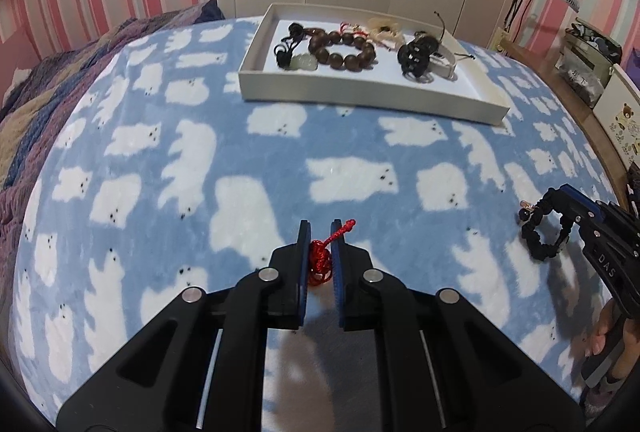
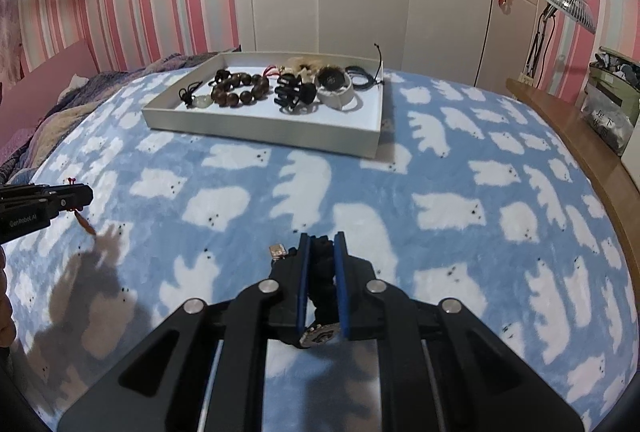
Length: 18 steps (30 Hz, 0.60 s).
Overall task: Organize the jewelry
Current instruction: 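Lift and carry the black bracelet and gourd pendant over the white tray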
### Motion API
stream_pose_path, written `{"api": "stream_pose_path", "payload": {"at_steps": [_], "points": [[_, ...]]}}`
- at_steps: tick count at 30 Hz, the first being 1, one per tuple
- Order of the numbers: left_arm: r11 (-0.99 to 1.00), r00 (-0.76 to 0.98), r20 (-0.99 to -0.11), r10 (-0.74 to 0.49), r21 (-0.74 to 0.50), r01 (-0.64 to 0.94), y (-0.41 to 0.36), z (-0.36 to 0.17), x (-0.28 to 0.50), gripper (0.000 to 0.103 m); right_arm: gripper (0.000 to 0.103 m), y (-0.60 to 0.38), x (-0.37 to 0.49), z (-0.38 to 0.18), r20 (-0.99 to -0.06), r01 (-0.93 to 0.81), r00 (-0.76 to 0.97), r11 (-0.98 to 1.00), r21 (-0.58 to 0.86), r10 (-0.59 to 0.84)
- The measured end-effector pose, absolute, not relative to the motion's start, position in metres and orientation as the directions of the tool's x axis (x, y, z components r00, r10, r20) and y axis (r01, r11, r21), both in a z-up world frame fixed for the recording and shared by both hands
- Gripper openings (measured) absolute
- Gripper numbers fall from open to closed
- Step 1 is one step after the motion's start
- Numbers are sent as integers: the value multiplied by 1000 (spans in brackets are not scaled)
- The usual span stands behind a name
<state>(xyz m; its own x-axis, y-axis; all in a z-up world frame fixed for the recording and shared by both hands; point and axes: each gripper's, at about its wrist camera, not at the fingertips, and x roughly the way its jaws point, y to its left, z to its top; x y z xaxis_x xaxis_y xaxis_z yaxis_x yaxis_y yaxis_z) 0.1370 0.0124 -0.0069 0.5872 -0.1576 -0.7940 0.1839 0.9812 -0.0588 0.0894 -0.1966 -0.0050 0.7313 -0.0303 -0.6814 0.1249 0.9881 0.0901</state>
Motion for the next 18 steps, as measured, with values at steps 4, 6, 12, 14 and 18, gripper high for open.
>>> {"api": "stream_pose_path", "payload": {"at_steps": [4, 6, 12, 14, 18], "points": [[980, 600, -784, -162, -57, 189, 10, 0, 138, 8, 11, -199, 90, 0, -669, 117, 743, 987, 106, -17], [980, 604, -781, -160, -54, 190, 9, 3, 141, 8, 11, -199, 91, 1, -665, 113, 747, 988, 103, -16], [978, 614, -770, -172, -56, 203, 5, 18, 153, 8, 11, -198, 98, 11, -645, 105, 764, 990, 90, -22], [974, 620, -763, -183, -56, 218, 1, 24, 160, 8, 11, -198, 102, 17, -630, 102, 776, 992, 79, -30], [972, 628, -755, -191, -57, 226, -6, 34, 178, 8, 11, -203, 118, 29, -601, 110, 798, 992, 56, -55]]}}
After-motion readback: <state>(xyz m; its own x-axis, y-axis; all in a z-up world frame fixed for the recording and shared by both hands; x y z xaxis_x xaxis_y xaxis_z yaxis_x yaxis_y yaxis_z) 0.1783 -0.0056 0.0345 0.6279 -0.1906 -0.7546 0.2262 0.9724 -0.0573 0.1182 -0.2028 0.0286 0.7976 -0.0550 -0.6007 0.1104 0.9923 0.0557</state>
